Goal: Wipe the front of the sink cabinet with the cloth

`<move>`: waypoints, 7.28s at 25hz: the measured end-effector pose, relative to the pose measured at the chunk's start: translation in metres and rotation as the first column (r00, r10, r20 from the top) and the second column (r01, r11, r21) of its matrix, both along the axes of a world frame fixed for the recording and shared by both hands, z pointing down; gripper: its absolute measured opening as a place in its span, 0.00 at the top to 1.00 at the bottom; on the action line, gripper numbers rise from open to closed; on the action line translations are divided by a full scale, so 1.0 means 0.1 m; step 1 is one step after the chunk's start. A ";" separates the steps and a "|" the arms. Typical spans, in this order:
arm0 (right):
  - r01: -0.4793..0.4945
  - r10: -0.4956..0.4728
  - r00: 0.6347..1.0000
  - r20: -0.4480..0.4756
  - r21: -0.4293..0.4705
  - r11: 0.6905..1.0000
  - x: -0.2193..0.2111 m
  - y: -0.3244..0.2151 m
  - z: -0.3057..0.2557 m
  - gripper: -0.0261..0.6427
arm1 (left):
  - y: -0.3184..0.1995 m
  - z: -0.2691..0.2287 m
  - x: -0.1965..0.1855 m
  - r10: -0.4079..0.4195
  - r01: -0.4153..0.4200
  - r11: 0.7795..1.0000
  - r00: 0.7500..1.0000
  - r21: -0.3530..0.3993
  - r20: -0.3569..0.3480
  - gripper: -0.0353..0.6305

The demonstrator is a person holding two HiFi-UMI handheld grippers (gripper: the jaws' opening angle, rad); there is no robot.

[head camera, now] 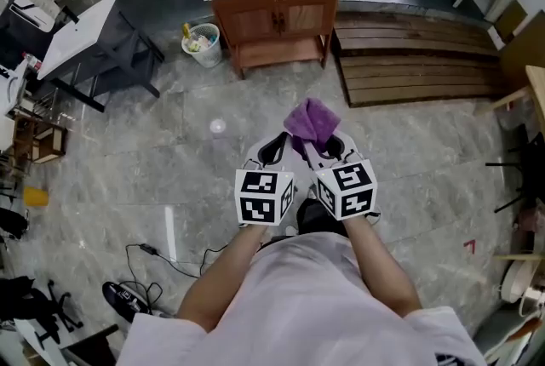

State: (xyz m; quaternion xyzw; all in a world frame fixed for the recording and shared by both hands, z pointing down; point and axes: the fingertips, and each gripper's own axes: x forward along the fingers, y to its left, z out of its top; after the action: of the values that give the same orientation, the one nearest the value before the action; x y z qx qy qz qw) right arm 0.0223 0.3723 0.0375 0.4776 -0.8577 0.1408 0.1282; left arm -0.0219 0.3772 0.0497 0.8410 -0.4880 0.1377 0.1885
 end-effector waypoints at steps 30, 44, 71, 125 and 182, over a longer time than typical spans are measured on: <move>0.076 -0.073 0.996 0.050 -0.064 0.995 0.13 -2.91 0.36 0.85 | -2.87 0.31 0.16 -0.026 0.033 0.997 0.995 -0.074 0.094 0.94; 0.208 -0.207 0.978 0.019 -0.038 0.977 -0.25 -3.67 0.37 0.85 | -3.53 0.33 -0.28 -0.166 0.173 0.983 0.980 -0.062 0.107 0.94; 0.426 -0.422 0.904 -0.069 0.070 0.902 -2.49 -5.34 1.66 0.85 | -5.08 1.80 -2.28 -0.360 0.361 0.932 0.932 -0.015 0.040 0.94; 0.325 -0.348 0.937 -0.045 0.485 0.812 -2.09 -6.47 2.96 0.85 | -6.16 3.40 -2.05 -0.288 0.285 0.919 0.957 0.274 -0.030 0.94; -0.318 0.400 0.912 -0.090 0.460 0.829 2.07 -6.68 2.99 0.85 | -6.54 3.71 -0.26 0.092 -0.076 0.957 0.995 0.280 -0.042 0.94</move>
State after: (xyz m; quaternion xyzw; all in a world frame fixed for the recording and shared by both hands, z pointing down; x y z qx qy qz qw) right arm 0.2294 -0.2955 0.3368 0.6578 -0.7462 -0.0773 0.0675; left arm -0.0484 -0.2773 0.4207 0.8826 -0.4610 0.0528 0.0759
